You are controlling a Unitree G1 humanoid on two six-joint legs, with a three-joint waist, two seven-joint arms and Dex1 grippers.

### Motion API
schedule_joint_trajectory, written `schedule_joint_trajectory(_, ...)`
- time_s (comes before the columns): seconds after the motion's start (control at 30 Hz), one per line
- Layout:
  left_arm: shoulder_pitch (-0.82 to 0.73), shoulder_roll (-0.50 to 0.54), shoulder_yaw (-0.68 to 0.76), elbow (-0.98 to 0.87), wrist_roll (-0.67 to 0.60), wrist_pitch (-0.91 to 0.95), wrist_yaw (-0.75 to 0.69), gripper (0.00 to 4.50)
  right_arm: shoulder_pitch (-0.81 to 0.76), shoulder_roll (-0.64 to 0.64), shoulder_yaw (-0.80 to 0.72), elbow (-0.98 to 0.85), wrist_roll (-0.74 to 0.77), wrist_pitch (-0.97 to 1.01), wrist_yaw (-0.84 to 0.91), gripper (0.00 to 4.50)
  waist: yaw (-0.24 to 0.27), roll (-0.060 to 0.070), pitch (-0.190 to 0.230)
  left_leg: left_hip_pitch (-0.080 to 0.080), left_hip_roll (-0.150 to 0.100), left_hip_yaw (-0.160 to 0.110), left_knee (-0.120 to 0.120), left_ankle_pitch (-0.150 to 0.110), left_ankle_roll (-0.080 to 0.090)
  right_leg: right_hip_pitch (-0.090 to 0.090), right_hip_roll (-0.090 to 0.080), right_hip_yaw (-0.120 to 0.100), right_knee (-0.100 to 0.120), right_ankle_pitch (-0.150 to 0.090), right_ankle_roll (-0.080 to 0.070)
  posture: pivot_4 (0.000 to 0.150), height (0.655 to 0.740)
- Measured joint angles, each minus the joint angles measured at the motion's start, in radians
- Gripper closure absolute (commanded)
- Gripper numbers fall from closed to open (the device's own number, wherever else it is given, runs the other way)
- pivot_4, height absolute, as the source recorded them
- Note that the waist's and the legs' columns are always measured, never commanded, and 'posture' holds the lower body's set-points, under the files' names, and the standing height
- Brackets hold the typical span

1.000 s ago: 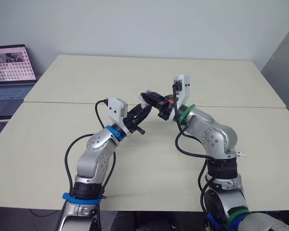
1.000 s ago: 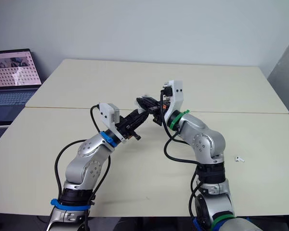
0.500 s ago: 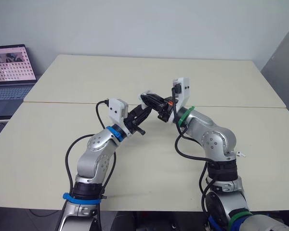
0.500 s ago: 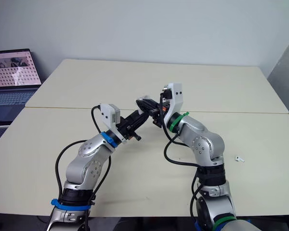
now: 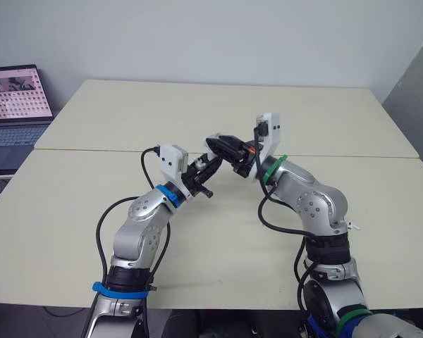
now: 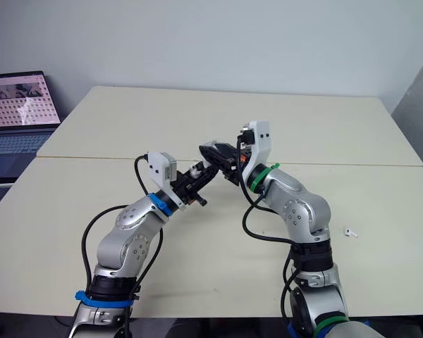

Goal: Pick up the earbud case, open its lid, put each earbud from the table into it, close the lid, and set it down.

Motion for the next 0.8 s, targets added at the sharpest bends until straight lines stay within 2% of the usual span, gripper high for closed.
schedule_joint_trajectory(0.57,-0.011,0.005,0.002,-0.002,0.002,-0.015,-0.018,3.78,-0.036,-0.03,-0.078,0.036,0.028,-0.001,-0.032,2.13,0.002,0.0,0.0,-0.006,0.0,0.0,-0.003,0.0,0.0,-0.003,0.0,-0.001,-0.007,0.001,0.001,0.15,0.74)
schedule_joint_trajectory(0.7,-0.011,0.02,0.004,-0.002,0.002,-0.015,-0.019,3.78,-0.06,-0.083,-0.09,0.036,0.037,-0.004,-0.016,2.13,0.002,0.0,0.0,-0.006,0.0,0.0,-0.003,0.0,0.0,-0.003,0.0,-0.001,-0.007,0.001,0.001,0.15,0.74)
schedule_joint_trajectory(0.8,-0.008,0.042,0.009,-0.002,0.001,-0.015,-0.021,3.78,-0.06,-0.176,-0.071,0.037,0.037,0.01,0.044,2.13,0.002,0.0,0.0,-0.006,0.0,0.0,-0.003,0.0,0.0,-0.003,0.0,-0.001,-0.008,0.001,0.001,0.15,0.74)
